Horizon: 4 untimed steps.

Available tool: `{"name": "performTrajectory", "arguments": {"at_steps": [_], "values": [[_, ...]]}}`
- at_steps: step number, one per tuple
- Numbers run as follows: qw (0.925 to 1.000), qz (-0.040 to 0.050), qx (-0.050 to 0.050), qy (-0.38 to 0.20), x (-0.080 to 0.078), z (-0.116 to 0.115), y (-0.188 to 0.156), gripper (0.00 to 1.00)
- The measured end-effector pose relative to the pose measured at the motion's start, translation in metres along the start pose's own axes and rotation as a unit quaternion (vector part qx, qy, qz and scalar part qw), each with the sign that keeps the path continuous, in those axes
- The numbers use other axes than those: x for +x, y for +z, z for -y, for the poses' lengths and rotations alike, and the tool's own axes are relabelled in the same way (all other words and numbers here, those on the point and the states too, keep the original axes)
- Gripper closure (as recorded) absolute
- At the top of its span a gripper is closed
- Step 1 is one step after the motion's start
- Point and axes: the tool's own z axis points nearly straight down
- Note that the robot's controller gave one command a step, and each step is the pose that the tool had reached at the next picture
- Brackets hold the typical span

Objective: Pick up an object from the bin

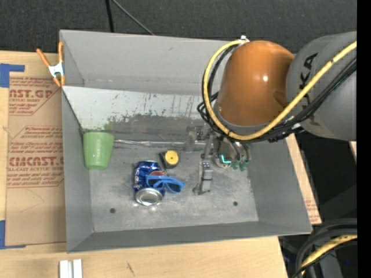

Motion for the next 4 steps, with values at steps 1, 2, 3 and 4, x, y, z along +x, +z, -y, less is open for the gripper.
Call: {"name": "performTrajectory", "arguments": {"at_steps": [1,2,3,4], "values": [[0.9998,0.0005,-0.001,0.019,-0.033,-0.062,0.105,0.00],[0.9937,0.0060,-0.002,0.112,-0.042,-0.070,0.164,0.00],[0.9937,0.0076,-0.004,0.112,-0.055,-0.127,0.103,0.00],[0.9981,0.0004,0.001,0.062,-0.019,-0.060,0.147,0.00]]}}
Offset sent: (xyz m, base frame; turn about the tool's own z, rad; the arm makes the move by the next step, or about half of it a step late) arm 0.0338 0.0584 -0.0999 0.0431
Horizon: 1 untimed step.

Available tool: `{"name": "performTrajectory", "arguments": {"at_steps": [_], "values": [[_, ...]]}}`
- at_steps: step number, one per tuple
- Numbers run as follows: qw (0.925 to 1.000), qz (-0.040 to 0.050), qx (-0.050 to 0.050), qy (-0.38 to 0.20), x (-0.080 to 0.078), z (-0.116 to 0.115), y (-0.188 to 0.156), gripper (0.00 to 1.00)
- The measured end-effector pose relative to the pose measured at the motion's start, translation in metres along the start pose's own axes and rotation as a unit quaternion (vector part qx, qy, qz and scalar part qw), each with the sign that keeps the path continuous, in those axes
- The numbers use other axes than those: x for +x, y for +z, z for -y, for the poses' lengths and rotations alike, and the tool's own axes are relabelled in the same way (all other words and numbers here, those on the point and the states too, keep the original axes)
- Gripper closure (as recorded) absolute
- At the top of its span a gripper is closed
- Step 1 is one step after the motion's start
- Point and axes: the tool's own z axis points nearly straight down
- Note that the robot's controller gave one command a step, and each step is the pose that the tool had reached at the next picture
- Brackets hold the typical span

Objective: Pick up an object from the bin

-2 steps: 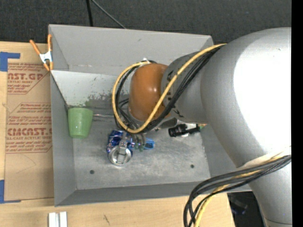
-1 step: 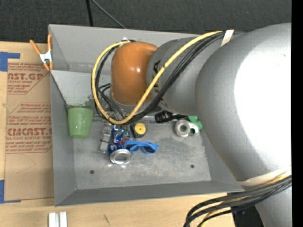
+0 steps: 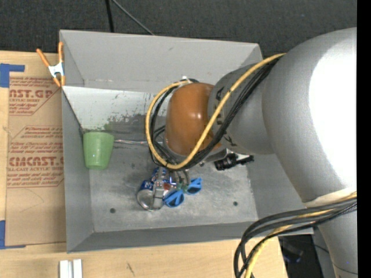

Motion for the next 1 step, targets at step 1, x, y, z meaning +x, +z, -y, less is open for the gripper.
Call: {"name": "performTrajectory", "arguments": {"at_steps": [1], "values": [[1.0000,0.0029,-0.002,-0.001,-0.0018,-0.0035,-0.0035,1.00]]}}
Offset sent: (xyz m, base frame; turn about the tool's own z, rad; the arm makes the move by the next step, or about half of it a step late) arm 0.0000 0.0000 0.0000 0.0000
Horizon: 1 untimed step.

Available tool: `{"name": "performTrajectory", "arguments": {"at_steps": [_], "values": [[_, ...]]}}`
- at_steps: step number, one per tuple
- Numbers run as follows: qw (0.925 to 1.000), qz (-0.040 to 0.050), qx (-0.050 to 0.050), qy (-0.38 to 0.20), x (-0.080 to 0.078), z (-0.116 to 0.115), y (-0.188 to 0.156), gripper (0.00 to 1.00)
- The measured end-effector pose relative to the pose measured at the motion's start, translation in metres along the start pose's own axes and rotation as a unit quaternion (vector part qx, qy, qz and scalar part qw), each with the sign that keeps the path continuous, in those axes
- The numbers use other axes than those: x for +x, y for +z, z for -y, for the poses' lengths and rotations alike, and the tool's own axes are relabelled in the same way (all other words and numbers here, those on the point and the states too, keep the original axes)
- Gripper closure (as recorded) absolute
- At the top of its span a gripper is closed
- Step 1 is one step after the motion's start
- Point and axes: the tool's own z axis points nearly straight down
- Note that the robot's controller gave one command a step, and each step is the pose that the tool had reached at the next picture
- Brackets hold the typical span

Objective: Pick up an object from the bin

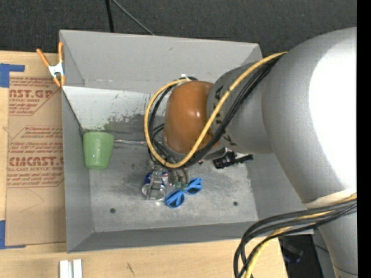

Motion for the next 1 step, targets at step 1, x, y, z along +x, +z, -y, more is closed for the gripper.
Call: {"name": "performTrajectory", "arguments": {"at_steps": [1], "values": [[0.9998,0.0050,-0.002,-0.018,-0.0169,-0.0084,-0.0910,1.00]]}}
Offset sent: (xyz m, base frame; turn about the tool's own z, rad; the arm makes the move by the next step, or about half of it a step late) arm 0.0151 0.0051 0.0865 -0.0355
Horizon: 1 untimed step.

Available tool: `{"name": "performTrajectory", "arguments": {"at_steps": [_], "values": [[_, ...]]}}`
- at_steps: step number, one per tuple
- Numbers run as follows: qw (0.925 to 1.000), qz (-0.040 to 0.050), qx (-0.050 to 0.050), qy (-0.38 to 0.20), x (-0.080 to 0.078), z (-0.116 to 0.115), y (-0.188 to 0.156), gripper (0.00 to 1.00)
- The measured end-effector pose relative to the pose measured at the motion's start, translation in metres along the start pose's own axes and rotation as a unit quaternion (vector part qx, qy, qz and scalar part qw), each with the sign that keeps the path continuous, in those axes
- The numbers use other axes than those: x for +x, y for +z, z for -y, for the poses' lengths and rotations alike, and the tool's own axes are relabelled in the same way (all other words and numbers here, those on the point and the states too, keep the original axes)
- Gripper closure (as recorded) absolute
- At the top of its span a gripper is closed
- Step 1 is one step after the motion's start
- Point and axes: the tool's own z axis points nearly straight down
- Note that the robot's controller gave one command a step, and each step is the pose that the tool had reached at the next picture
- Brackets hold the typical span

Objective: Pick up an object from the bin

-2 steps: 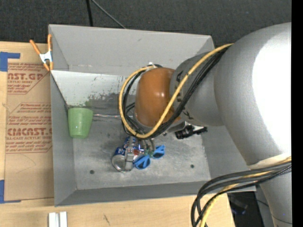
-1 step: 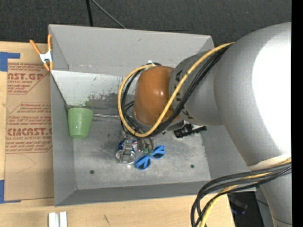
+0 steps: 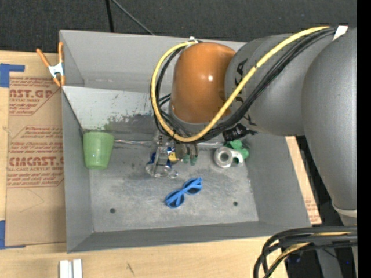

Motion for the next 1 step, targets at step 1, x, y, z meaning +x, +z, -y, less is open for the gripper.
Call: {"name": "performTrajectory", "arguments": {"at_steps": [1], "values": [[0.9993,-0.0014,0.001,-0.038,0.0169,0.0291,-0.0638,1.00]]}}
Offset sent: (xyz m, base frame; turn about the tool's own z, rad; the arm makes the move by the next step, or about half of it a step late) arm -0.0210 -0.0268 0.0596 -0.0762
